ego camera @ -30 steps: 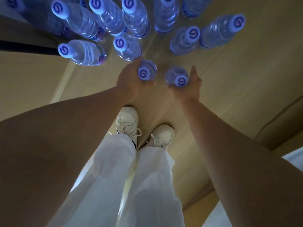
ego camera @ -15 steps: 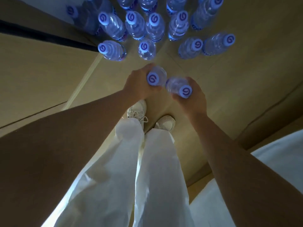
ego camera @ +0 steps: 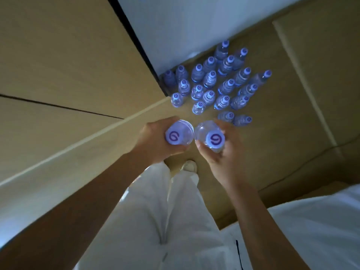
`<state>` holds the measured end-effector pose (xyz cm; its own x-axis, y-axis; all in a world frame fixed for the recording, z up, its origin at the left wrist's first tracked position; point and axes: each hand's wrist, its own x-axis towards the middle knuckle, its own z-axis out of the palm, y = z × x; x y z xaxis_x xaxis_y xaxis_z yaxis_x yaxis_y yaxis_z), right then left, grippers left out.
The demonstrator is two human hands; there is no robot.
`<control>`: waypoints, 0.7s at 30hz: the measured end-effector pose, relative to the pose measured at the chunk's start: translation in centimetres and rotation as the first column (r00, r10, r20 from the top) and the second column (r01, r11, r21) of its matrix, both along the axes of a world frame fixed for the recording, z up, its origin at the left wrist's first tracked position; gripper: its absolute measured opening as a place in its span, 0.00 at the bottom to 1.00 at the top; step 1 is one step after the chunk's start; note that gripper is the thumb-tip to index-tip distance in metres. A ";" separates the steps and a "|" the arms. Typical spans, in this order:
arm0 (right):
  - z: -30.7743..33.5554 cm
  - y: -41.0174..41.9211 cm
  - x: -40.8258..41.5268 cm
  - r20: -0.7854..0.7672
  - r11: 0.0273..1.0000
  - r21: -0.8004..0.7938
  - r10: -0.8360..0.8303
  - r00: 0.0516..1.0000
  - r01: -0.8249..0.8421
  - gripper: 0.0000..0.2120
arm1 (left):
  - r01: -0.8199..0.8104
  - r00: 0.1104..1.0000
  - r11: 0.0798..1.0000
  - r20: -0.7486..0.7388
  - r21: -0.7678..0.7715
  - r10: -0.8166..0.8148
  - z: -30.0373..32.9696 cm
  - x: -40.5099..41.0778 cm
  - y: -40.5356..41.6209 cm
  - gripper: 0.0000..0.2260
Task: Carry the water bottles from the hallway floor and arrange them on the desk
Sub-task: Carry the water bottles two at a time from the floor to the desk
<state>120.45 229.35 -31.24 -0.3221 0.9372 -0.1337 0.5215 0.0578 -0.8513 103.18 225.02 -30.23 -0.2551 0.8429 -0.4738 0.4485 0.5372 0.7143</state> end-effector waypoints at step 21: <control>24.3 -26.4 -24.3 0.017 0.502 0.427 0.827 0.561 -0.752 0.29 | -0.722 0.421 0.654 -0.608 0.225 0.674 24.8 -12.5 -39.1 0.30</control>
